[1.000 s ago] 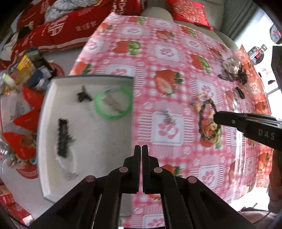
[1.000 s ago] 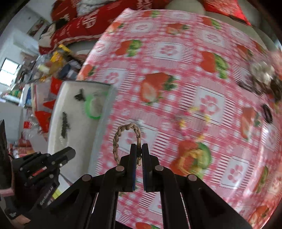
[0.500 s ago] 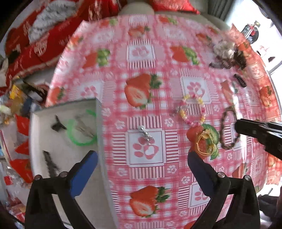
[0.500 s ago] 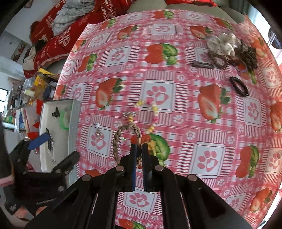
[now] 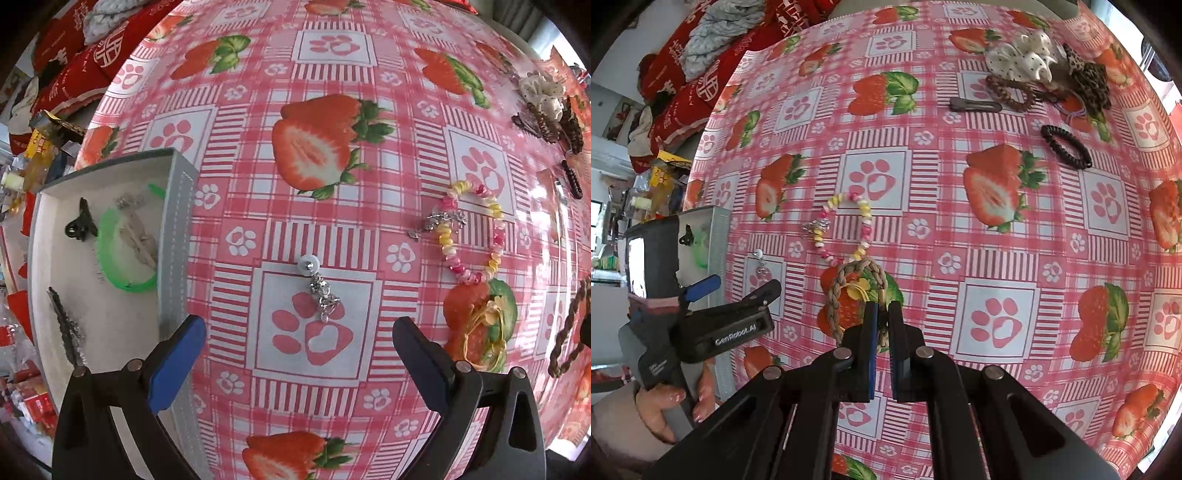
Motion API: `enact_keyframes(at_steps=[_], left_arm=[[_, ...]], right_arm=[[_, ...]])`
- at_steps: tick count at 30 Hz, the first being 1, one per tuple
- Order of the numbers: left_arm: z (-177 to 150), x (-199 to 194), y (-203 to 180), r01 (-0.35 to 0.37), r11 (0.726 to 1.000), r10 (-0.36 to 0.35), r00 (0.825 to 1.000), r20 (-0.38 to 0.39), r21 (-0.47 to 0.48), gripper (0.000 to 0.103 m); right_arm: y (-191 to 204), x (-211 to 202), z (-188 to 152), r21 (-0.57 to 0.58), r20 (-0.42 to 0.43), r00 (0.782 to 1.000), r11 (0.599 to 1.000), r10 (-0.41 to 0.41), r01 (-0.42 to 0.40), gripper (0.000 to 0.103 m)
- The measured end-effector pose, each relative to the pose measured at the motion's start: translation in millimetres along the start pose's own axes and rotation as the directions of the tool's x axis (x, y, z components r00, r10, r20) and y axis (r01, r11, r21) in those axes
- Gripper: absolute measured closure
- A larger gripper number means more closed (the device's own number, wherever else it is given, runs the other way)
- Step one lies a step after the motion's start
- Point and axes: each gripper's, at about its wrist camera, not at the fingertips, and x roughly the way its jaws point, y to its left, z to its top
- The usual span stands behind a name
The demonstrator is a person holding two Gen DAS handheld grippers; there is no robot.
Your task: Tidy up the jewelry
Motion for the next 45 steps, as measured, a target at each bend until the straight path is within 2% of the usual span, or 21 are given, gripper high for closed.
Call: enact_keyframes(at_steps=[2,6,9,11,12,15,22,25,32,39,42,45], left_arm=[[1,4,-4,0.002,1.000,-0.002,1.000,-0.006,0.005,0.003],[0,10,-7,0.042,0.999,-0.042,0.999,-0.030,-0.005,0.022],[1,6,-14,0.071,0.997,-0.070,0.997,-0.020,0.032,0.049],[0,3,-24,0.064,0.994,-0.063,0.998,-0.016,0.084,0.096],[0,3,-28,0.061,0.993,-0.059,0.998,-0.022,0.097,0.097],[2,1,-26,0.130,0.989,-0.128,0.991,-0.034,0.074,0.098],[-10,-30,-7,0.223,0.974,-0.224,0.975,0.012,0.036,0.098],[-15,-48,5,0.237,0.971,-0.238,0.971,0.040,0.020,0.098],[-30,-76,54,0.234,0.971,-0.230,0.969,0.092,-0.039,0.098],[-58,-82,112,0.219,0.966,-0.205,0.973,0.107,-0.136,0.098],[-67,-84,122,0.182,0.974,-0.168,0.980,0.110,-0.133,0.098],[-69,-94,114,0.157,0.984,-0.143,0.979,0.148,-0.089,0.098]], right_arm=[[-2,1,0,0.001,-0.005,1.000,1.000,0.000,0.000,0.097],[-4,3,0,0.004,-0.011,1.000,1.000,0.001,-0.001,0.097],[-5,3,1,0.002,-0.013,1.000,1.000,0.003,-0.003,0.097],[-4,4,1,0.002,-0.015,1.000,1.000,0.004,-0.004,0.097],[-4,5,1,0.002,-0.015,1.000,1.000,0.005,-0.005,0.097],[-2,6,1,0.001,-0.017,1.000,1.000,0.007,-0.007,0.097],[5,7,-1,-0.005,-0.018,1.000,1.000,0.017,-0.017,0.097],[12,6,0,-0.014,-0.014,1.000,1.000,0.028,-0.028,0.097],[49,4,5,-0.081,-0.011,0.998,0.995,0.064,-0.064,0.097],[111,15,5,-0.181,-0.041,0.993,0.977,0.107,-0.113,0.097],[127,21,4,-0.167,-0.059,0.988,0.975,0.141,-0.149,0.097],[130,26,2,-0.143,-0.071,0.987,0.978,0.144,-0.153,0.097]])
